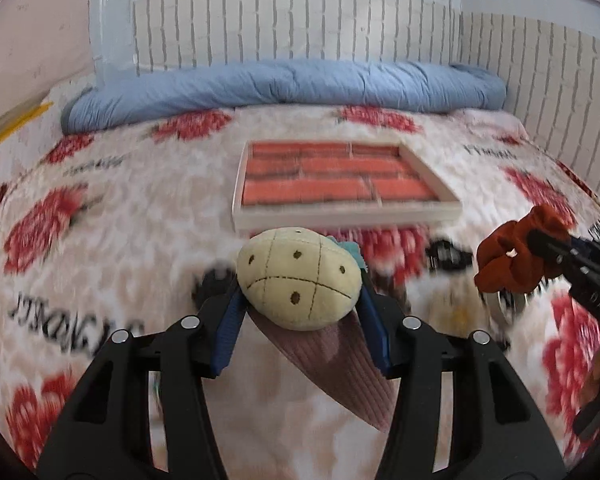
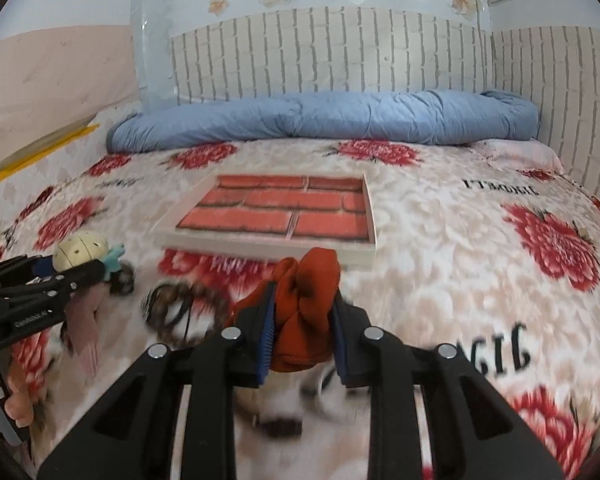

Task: Organize jewelry
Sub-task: 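Carry the pineapple clip and orange scrunchie with both tools into the brick-pattern tray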

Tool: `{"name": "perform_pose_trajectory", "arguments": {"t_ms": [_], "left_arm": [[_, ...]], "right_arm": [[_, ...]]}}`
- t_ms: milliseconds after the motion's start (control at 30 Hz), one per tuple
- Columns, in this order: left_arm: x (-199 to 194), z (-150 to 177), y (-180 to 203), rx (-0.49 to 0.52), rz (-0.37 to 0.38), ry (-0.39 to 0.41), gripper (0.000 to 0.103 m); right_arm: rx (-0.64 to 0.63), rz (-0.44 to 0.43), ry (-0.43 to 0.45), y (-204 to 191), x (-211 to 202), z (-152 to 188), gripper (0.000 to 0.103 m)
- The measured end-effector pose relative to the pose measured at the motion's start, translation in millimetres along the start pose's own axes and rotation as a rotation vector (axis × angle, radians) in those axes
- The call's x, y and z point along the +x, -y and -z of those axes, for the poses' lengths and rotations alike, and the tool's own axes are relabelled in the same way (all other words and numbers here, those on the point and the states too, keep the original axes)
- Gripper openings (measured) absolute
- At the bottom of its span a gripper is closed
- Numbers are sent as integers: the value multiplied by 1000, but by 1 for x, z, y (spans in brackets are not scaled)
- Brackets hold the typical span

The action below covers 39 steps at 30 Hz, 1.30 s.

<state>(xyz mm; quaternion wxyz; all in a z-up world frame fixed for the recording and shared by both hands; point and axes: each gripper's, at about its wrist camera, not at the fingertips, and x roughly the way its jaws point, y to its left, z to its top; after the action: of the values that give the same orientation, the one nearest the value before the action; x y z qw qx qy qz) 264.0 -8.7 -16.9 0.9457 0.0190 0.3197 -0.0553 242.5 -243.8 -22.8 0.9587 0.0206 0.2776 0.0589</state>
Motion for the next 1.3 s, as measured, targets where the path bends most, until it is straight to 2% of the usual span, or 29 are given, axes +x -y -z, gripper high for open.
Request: {"name": "perform_pose_trajectory", "arguments": {"t_ms": [267, 600, 933, 1300], "left_arm": [[62, -65, 13, 13, -38, 36, 52], [164, -131, 24, 8, -62, 8, 52], [246, -162, 14, 20, -122, -58, 52], [306, -167, 6, 10, -103, -204, 52]], "right_arm": [[17, 20, 24, 8, 80, -60, 25], [34, 61, 2, 18, 181, -127, 25], [51, 97, -91, 29, 264, -150, 25], [28, 104, -265, 29, 321, -141, 25]]}}
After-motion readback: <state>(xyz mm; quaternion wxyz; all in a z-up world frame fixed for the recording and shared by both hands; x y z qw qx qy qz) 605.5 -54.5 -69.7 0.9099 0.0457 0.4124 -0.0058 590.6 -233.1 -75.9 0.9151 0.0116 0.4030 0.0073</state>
